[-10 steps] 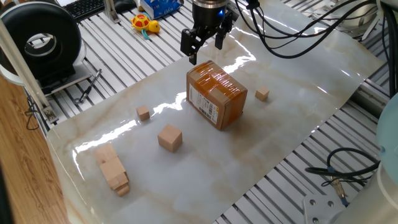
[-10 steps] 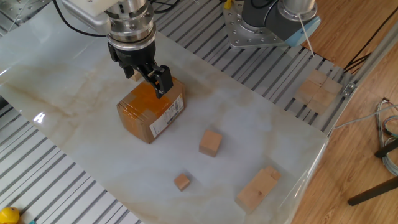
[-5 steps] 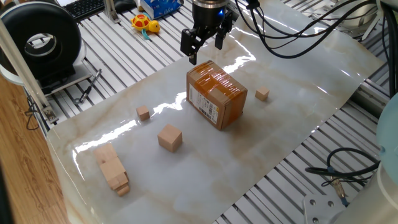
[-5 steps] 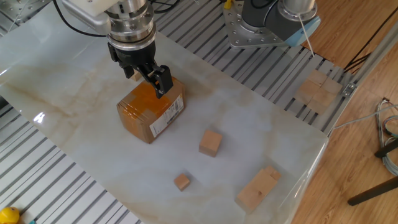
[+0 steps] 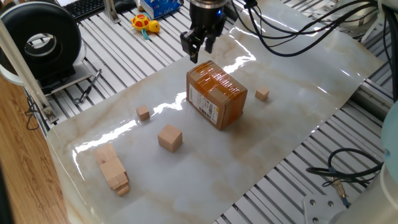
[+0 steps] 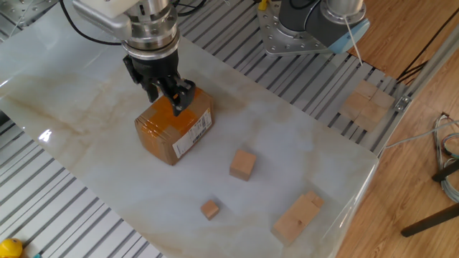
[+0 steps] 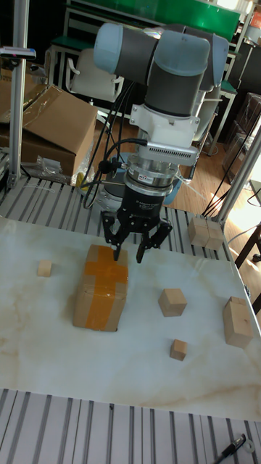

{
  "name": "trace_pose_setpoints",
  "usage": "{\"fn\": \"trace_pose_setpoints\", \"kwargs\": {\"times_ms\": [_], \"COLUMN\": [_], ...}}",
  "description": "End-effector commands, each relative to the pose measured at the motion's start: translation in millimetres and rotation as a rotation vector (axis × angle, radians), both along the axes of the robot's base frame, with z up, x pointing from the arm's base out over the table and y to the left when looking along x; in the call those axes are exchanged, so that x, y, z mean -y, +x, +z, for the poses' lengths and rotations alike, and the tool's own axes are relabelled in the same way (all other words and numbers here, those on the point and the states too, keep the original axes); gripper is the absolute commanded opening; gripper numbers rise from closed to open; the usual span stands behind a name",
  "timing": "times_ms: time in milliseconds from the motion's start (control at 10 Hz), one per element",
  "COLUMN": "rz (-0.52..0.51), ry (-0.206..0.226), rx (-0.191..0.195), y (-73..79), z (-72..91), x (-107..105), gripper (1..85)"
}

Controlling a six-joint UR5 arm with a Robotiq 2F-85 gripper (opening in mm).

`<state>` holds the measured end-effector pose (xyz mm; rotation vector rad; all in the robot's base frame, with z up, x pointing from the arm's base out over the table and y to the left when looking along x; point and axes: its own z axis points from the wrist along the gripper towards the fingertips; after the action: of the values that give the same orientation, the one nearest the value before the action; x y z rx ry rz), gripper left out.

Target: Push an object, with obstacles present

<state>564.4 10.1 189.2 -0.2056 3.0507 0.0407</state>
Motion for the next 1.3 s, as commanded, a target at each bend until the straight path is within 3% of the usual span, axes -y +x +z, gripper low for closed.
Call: {"fn": "trace_pose_setpoints", "kwargs": {"times_ms": [0, 800, 1000, 1100, 1200], "rz": [0.041, 0.036, -0.023, -0.063, -0.099], "ry": [0.009, 0.013, 0.054, 0.033, -0.016], "rx": [0.028, 0.030, 0.051, 0.071, 0.091], "y": [6.2, 5.6, 12.4, 17.9, 22.9], "z": [1.2, 2.3, 2.9, 2.7, 2.4], "x": [-3, -5, -22, -29, -30], "gripper": [1.3, 1.3, 1.3, 1.3, 1.3]}}
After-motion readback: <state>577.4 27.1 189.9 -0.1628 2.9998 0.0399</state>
